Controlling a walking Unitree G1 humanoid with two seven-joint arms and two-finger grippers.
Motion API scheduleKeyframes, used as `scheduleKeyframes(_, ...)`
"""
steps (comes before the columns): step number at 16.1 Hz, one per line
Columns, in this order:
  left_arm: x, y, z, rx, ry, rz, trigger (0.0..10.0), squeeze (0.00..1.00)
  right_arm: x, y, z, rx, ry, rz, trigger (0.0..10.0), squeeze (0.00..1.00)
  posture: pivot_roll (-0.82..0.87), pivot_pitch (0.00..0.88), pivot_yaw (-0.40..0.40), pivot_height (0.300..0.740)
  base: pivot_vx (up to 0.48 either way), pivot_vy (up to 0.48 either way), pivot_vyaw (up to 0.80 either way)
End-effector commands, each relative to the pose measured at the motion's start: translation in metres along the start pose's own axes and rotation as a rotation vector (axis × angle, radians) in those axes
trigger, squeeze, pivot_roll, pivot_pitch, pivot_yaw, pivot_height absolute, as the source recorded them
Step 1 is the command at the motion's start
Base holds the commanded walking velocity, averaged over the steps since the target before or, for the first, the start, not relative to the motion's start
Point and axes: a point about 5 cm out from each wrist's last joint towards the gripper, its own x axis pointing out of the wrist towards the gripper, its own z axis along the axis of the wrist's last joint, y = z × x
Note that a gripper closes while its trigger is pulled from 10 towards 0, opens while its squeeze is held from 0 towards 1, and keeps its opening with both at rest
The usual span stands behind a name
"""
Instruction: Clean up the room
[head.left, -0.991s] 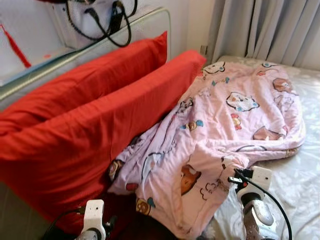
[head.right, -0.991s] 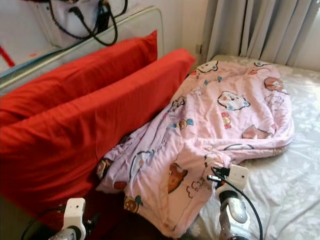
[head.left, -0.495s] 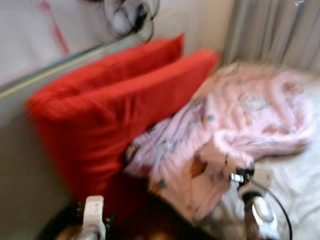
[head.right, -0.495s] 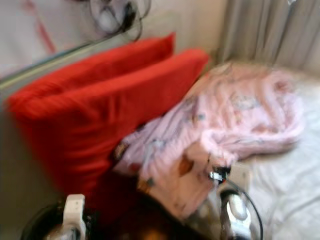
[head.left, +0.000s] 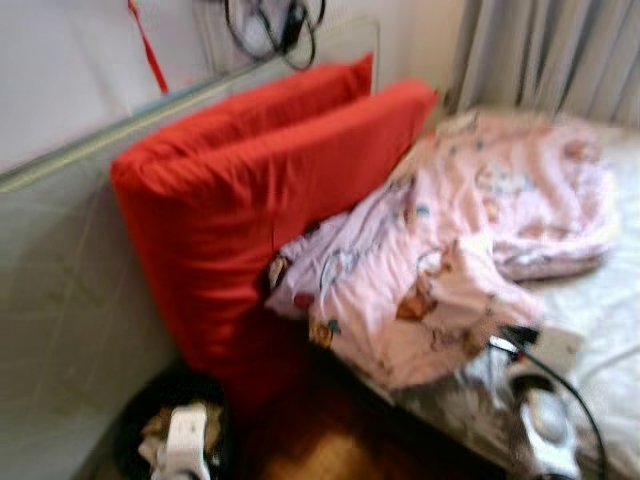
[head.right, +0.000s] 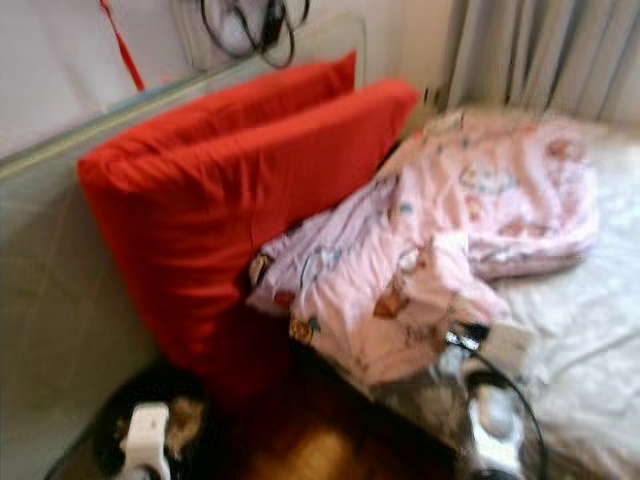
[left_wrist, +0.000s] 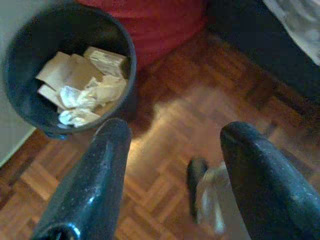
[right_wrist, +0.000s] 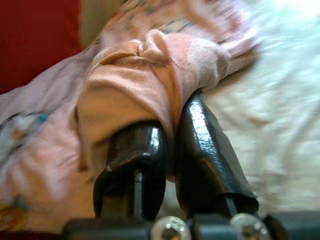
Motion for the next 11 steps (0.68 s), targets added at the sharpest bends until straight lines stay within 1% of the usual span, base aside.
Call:
scheduleKeyframes(1, 0.0, 0.006, 0.004, 0.012, -0.008, 0.015, 10.0, 0.0, 0.005, 0.008, 0.012, 0.0, -0.068, 0.016, 10.0, 0.0, 0.05, 0.009, 0.049, 0.74, 0.0, 0.0, 0.0)
scheduleKeyframes(3, 0.0, 0.005, 0.003, 0.027, -0.004, 0.013, 10.0, 0.0, 0.008, 0.002, 0.026, -0.041, -0.145, -0.016, 10.0, 0.0, 0.05, 0.01, 0.049, 0.74, 0.0, 0.0, 0.0)
scheduleKeyframes(4, 0.0, 0.005, 0.003, 0.026, -0.001, 0.013, 10.0, 0.0, 0.01, -0.004, 0.034, -0.052, -0.18, -0.05, 10.0, 0.0, 0.05, 0.01, 0.049, 0.74, 0.0, 0.0, 0.0)
scheduleKeyframes(5, 0.0, 0.005, 0.002, 0.028, 0.001, 0.012, 10.0, 0.0, 0.012, -0.013, 0.046, -0.085, -0.231, -0.09, 10.0, 0.0, 0.04, 0.011, 0.049, 0.74, 0.0, 0.0, 0.0)
scheduleKeyframes(7, 0.0, 0.005, 0.001, 0.029, 0.003, 0.011, 10.0, 0.0, 0.013, -0.018, 0.057, -0.129, -0.273, -0.099, 10.0, 0.0, 0.04, 0.014, 0.05, 0.74, 0.0, 0.0, 0.0)
scheduleKeyframes(8, 0.0, 0.005, 0.001, 0.029, 0.003, 0.01, 10.0, 0.0, 0.013, -0.019, 0.06, -0.135, -0.285, -0.101, 10.0, 0.0, 0.04, 0.014, 0.05, 0.74, 0.0, 0.0, 0.0)
scheduleKeyframes(9, 0.0, 0.004, 0.001, 0.031, 0.004, 0.009, 10.0, 0.0, 0.012, -0.022, 0.068, -0.167, -0.322, -0.113, 10.0, 0.0, 0.04, 0.015, 0.049, 0.74, 0.0, 0.0, 0.0)
scheduleKeyframes(11, 0.0, 0.004, 0.001, 0.032, 0.005, 0.007, 10.0, 0.0, 0.009, -0.028, 0.078, -0.209, -0.369, -0.146, 10.0, 0.0, 0.04, 0.015, 0.049, 0.74, 0.0, 0.0, 0.0)
